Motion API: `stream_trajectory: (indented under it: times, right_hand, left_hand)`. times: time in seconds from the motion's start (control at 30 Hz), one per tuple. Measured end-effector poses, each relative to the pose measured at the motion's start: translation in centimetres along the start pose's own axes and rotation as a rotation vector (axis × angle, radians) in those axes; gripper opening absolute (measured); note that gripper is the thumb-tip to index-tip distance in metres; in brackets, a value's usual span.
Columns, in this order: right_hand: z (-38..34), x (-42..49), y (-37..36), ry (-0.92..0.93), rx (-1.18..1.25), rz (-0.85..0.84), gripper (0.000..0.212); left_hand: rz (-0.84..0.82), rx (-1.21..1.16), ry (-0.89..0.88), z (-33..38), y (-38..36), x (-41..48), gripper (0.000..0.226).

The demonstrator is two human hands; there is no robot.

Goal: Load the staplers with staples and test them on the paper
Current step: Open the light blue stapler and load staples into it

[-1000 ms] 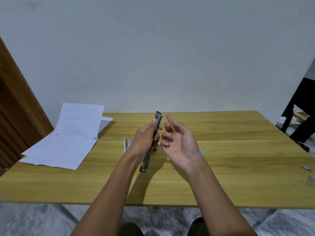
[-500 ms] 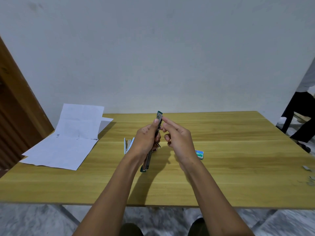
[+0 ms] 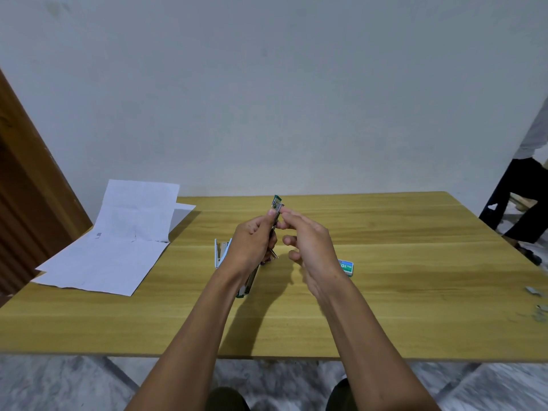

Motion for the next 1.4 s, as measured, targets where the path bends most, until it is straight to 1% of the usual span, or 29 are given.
stream_trajectory:
  times: [0.1, 0.2, 0.27, 0.37, 0.47, 0.6, 0.63, 0.73, 0.77, 0.83, 0.87, 0.97, 1.07, 1.17, 1.27, 1.33, 1.4]
  right_hand:
    - [0.0, 0.0, 0.3, 0.015, -0.024, -0.002, 0.017]
    - [0.2, 0.1, 0.4, 0.092, -0.093, 0.028, 0.018]
    - [0.6, 0.3, 0.3, 0.161, -0.183, 0.062, 0.020]
    - [1.2, 0.9, 0.7, 0.259, -0.364, 0.106, 0.024]
    - [0.9, 1.3, 1.6, 0.352, -0.526, 0.067, 0.020]
    - [-0.4, 2.2, 2.8, 0.398, -0.685, -0.017, 0.009]
    - [-0.7, 2.4, 2.9, 0.411, -0.692, -0.008, 0.009]
    - [-1.4, 2.1, 3.3, 0.480, -0.614, 0.107, 0.010]
    - [-1.5, 2.1, 3.3, 0.479, -0.601, 0.097, 0.011]
    - [-1.1, 2.0, 2.9, 0.417, -0.623, -0.059, 0.015]
    - [-0.8, 2.0, 2.9, 0.392, -0.612, -0.109, 0.016]
    - [-0.8, 2.1, 3.4, 0.407, -0.485, -0.060, 0.016]
    - [-0.4, 2.3, 3.1, 0.403, -0.526, -0.116, 0.011]
    - [-0.3, 2.6, 3.3, 0.417, -0.555, -0.075, 0.008]
    - [-0.5, 2.6, 3.4, 0.434, -0.572, -0.077, 0.008]
    - [-0.5, 2.5, 3.1, 0.424, -0.553, -0.087, 0.009]
    - [-0.3, 2.4, 2.8, 0.388, -0.477, -0.116, 0.013]
  left_hand:
    - [-0.006, 0.001, 0.014, -0.1, -0.2, 0.1, 0.043]
    - [-0.012, -0.003, 0.040, -0.4, -0.1, 0.1, 0.047]
    - [-0.005, -0.008, 0.060, -0.5, 0.3, -0.1, 0.050]
    - [-0.023, -0.019, 0.081, -0.4, 0.5, -0.3, 0.044]
    - [-0.075, -0.027, 0.101, -0.1, 0.5, -0.4, 0.041]
    - [-0.155, -0.046, 0.126, 0.0, 0.6, -0.6, 0.042]
    - [-0.161, -0.053, 0.129, 0.0, 0.6, -0.6, 0.042]
    - [-0.134, -0.051, 0.140, 0.1, 0.4, -0.6, 0.042]
    - [-0.124, -0.043, 0.137, 0.1, 0.4, -0.6, 0.042]
    - [-0.122, -0.016, 0.120, 0.1, 0.2, -0.6, 0.040]
    - [-0.128, -0.002, 0.112, 0.1, 0.1, -0.7, 0.040]
    - [-0.118, 0.004, 0.095, -0.1, 0.0, -0.8, 0.041]
    - [-0.111, 0.004, 0.080, -0.1, 0.1, -0.8, 0.041]
    - [-0.113, 0.024, 0.066, -0.1, 0.2, -0.8, 0.041]
    - [-0.105, 0.028, 0.062, -0.1, 0.3, -0.9, 0.041]
    - [-0.090, 0.032, 0.049, 0.0, 0.2, -0.8, 0.041]
    - [-0.078, 0.033, 0.027, 0.1, 0.1, -0.9, 0.041]
Point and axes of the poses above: each hand's wrist, its own x-axis towards the middle knuckle, its own y-axis out of the back of the hand, z = x × y, the point moved 2 cm from there along x, towards the middle knuckle, and after that the axes turned 8 degrees about -z, right-handed, at the moved point
